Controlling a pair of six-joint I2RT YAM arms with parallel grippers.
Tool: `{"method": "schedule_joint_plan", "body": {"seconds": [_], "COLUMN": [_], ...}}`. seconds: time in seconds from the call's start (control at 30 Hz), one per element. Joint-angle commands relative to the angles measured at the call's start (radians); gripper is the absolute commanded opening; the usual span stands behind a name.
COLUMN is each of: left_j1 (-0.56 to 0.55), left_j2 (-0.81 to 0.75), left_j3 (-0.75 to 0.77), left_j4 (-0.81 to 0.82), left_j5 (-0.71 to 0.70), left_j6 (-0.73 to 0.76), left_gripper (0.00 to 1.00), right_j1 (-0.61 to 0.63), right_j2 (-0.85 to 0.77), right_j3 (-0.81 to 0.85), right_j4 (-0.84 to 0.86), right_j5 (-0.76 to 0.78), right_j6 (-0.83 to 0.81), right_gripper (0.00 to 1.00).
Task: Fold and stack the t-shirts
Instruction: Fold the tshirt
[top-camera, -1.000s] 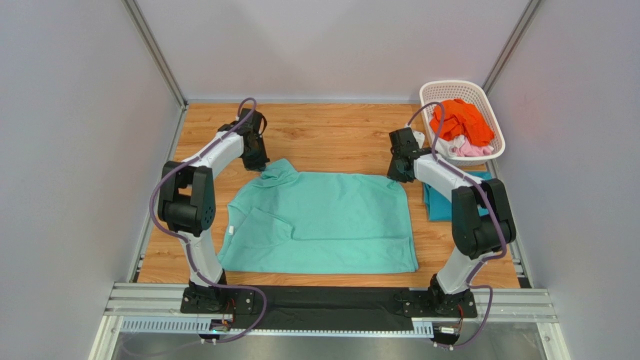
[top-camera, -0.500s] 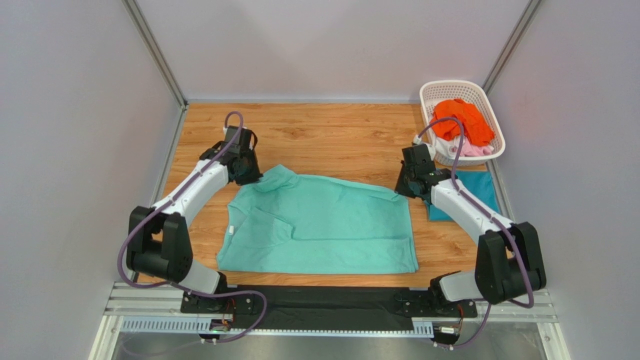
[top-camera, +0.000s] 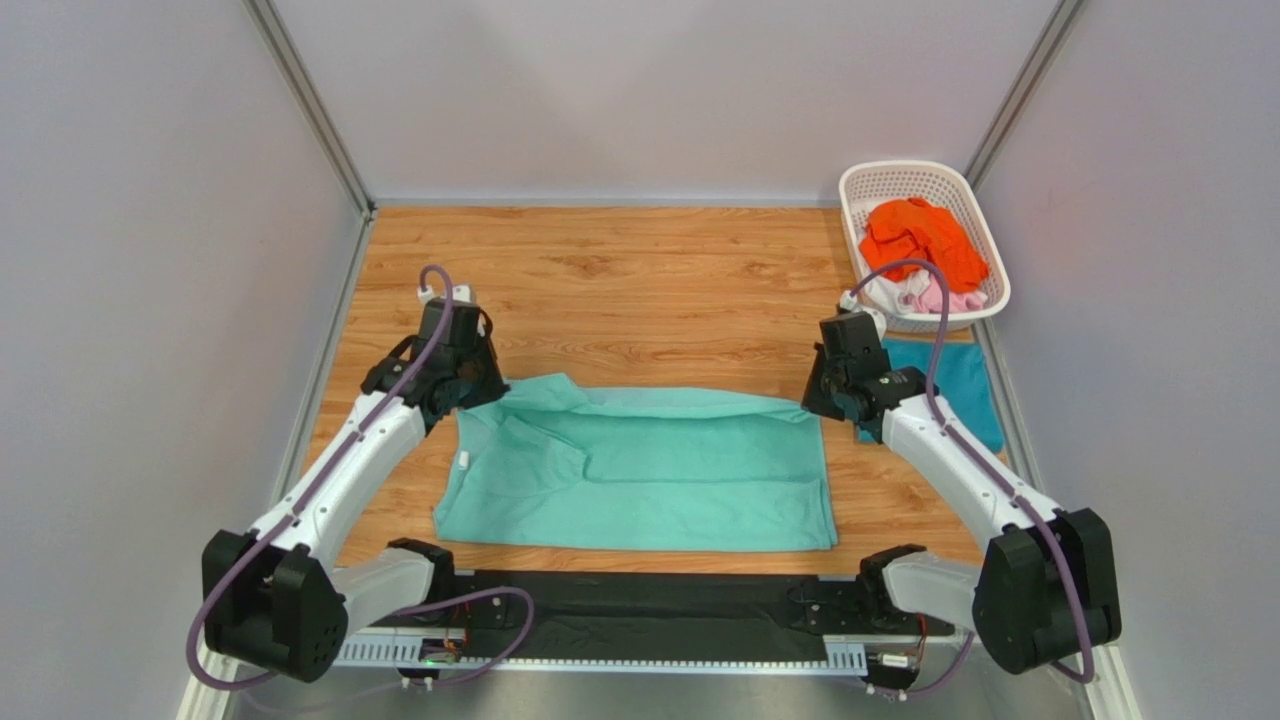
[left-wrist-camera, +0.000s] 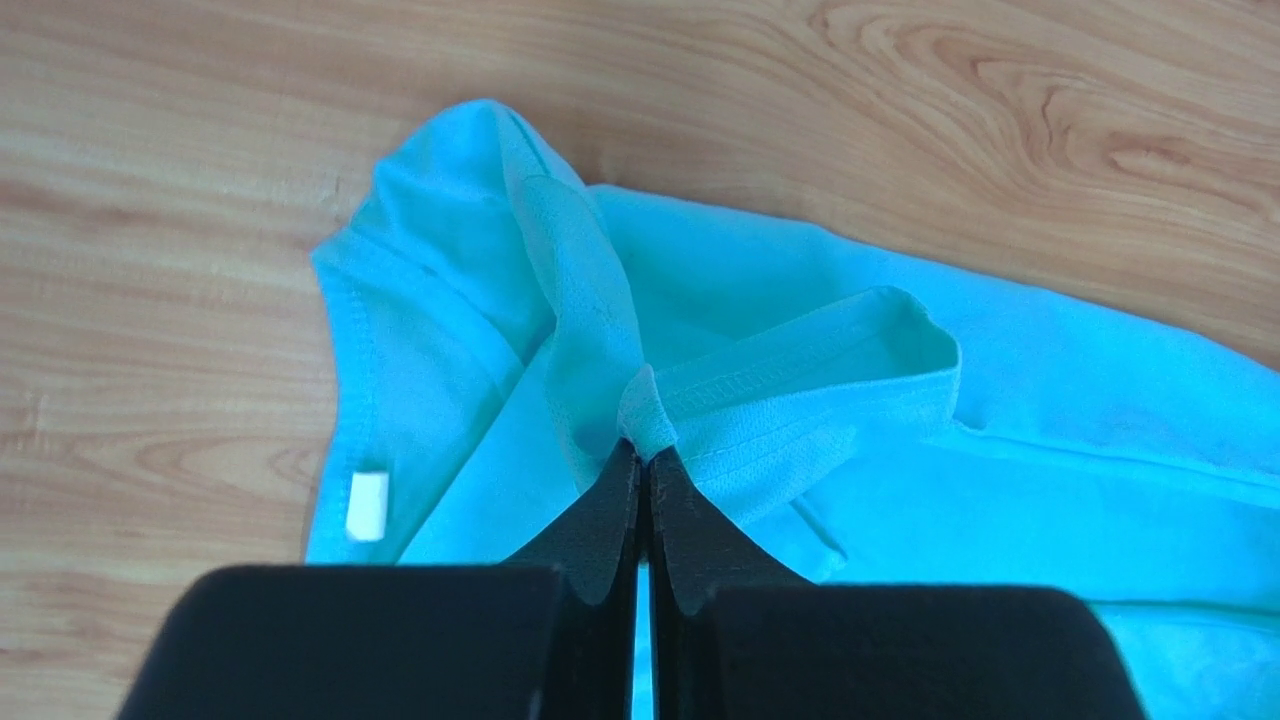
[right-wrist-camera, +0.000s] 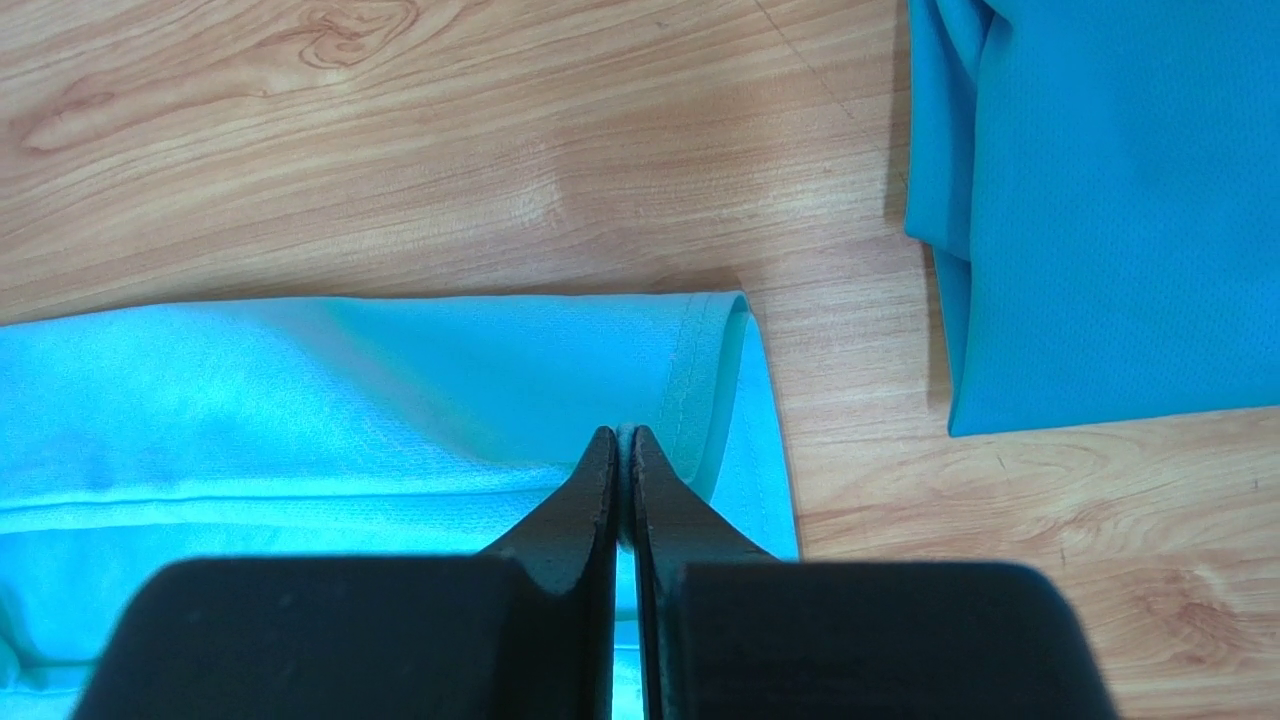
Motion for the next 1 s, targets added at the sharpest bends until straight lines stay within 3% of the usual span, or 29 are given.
{"method": "schedule_joint_plan", "body": {"seconds": [0.0,0.27,0.6,0.97], "left_j1": [-0.01,-0.015,-0.015,-0.018], "left_j2": [-0.092,-0.318,-0.434,-0.565], "left_j3": [-0.042,-0.162,-0.24,-0.302], "left_j4": [-0.039,-0.101,-0.125,-0.255], "left_j5": [-0.04,-0.074,0.004,0.022], "left_j6": [-0.068,-0.151,-0.206,-0.298], "left_gripper": [0.0,0.0,0.0,0.0], "right_j1": [0.003,0.003,0.003,0.003], "right_j2": [-0.03,-0.044,-0.068,-0.062], "right_j3": [0.004,0.031,0.01,0.016], "right_j4": [-0.014,-0.04,-0.045,-0.046], "right_j5": [0.0,-0.028,-0.042,-0.023], "right_j6": [-0.03,-0.035,-0.042,-0.053], "right_gripper": [0.0,0.0,0.0,0.0]}}
